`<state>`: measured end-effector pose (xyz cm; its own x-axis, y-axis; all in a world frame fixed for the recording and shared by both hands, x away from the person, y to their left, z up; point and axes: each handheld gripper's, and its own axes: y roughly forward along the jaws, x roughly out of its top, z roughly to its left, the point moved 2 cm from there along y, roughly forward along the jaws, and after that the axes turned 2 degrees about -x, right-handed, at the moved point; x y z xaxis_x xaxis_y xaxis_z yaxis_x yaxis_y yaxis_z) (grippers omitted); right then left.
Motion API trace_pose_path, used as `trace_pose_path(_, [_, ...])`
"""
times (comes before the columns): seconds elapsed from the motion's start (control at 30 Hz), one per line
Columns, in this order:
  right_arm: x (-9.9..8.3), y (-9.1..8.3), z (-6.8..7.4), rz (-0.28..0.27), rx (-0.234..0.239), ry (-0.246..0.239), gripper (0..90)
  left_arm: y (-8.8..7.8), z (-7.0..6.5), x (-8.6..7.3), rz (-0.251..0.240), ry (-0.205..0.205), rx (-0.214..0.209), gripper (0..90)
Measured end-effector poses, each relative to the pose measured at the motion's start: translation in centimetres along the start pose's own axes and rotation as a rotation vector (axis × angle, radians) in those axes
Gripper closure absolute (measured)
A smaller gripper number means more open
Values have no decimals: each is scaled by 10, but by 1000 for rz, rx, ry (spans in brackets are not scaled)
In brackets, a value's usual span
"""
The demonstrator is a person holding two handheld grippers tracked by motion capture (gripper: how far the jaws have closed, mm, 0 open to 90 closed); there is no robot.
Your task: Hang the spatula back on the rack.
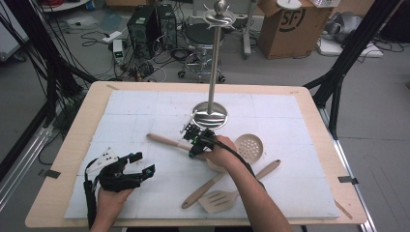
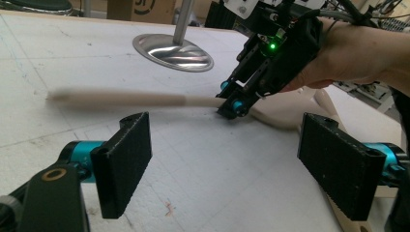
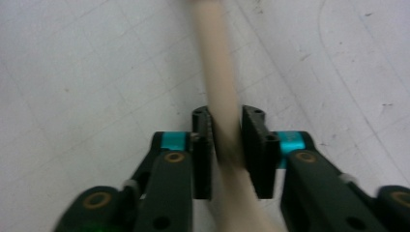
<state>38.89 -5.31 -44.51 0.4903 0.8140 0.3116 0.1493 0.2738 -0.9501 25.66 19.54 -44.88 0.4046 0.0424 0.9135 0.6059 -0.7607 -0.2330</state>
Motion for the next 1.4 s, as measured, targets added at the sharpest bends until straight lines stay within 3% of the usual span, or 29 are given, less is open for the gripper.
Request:
trace_pose_path(0.03, [-1,0,-4,-10,34,53,781,-1,0,0,-4,-3,1,203])
trace_pose_path(0.1, [-5,-1,-8,-69,127,100,785,-2,1,0,-8,-4,3,203])
trace_pose_path(0.17, [-7,-2,-9,-95,135,126,785,-2,2,0,-11,-9,2,203])
trace_pose_path(0.27, [-13,-9,-9,-216,133,153,785,-1,1,0,-9,-9,1,203])
trace_pose_path(0.33, [-20,-16,-10,-322,117,157,785,-1,0,0,-6,-6,-2,204])
trace_pose_path(0.63, [-48,-63,-12,-689,41,261,785,2,-2,0,2,1,-10,204])
trace_pose_path(0.87, [-72,-94,-15,-904,-24,362,784,3,-3,0,5,4,-17,204])
trace_pose_path(0.9, [-77,-101,-16,-961,-56,379,784,3,-3,0,6,6,-15,204])
trace_pose_path(0.93, [-77,-101,-16,-961,-56,379,784,3,-3,0,5,5,-16,204])
trace_pose_path(1.0, [-86,-111,-18,-1046,-91,392,784,3,-3,0,7,5,-16,204])
trace_pose_path(1.03, [-86,-111,-18,-1046,-91,392,784,4,-3,0,5,2,-15,204])
trace_pose_path(1.17, [-95,-122,-19,-1129,-122,410,784,4,-3,0,10,6,-16,204])
trace_pose_path(1.33, [-102,-135,-19,-1199,-165,408,784,5,-3,-1,12,8,-15,204])
trace_pose_path(1.4, [-103,-136,-20,-1204,-174,410,784,5,-3,-1,12,7,-15,204])
